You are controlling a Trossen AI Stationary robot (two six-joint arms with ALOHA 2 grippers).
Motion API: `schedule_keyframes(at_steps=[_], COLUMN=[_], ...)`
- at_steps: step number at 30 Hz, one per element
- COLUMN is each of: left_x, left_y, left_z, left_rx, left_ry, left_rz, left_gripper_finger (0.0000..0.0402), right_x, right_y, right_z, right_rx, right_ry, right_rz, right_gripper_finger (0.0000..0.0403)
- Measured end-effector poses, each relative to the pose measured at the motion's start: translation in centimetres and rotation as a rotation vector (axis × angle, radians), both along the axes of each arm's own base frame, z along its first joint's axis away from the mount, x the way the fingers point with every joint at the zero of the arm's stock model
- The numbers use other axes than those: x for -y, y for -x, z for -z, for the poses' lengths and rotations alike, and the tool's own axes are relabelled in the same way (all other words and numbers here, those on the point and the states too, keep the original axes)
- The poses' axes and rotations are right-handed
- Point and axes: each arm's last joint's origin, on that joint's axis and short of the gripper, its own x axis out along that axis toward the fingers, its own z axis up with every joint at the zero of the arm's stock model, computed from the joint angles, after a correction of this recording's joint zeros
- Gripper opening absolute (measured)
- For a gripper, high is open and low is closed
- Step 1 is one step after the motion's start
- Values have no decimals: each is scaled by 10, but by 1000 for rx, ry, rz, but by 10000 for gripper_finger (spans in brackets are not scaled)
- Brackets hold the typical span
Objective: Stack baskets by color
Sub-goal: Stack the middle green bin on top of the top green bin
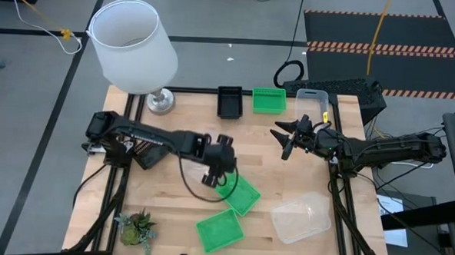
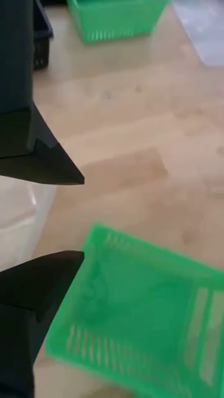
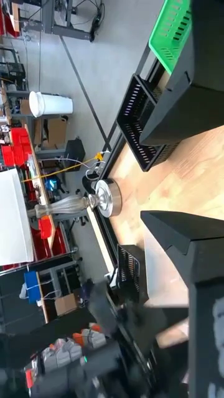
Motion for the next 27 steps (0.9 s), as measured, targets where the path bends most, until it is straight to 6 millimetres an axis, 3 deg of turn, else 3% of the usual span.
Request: schedule_keyframes(at_steps=[7, 12, 20, 27], left_x=[37, 53, 62, 63], left_y=[9, 16, 23, 24], left_z=[4, 20, 50, 61], left_rx=[-32, -54, -38, -10], left_ry=[53, 95, 140, 177], left_rz=[23, 86, 136, 155], left_gripper_finger=[186, 186, 186, 186], right_x=[0, 0, 0, 0], right_y=[0, 0, 0, 0], right_z=[0, 0, 0, 0], right_rx=[0, 0, 1, 0], right_ry=[0, 0, 0, 0], right_rz=[0, 0, 0, 0], right_gripper_finger=[176, 176, 176, 176])
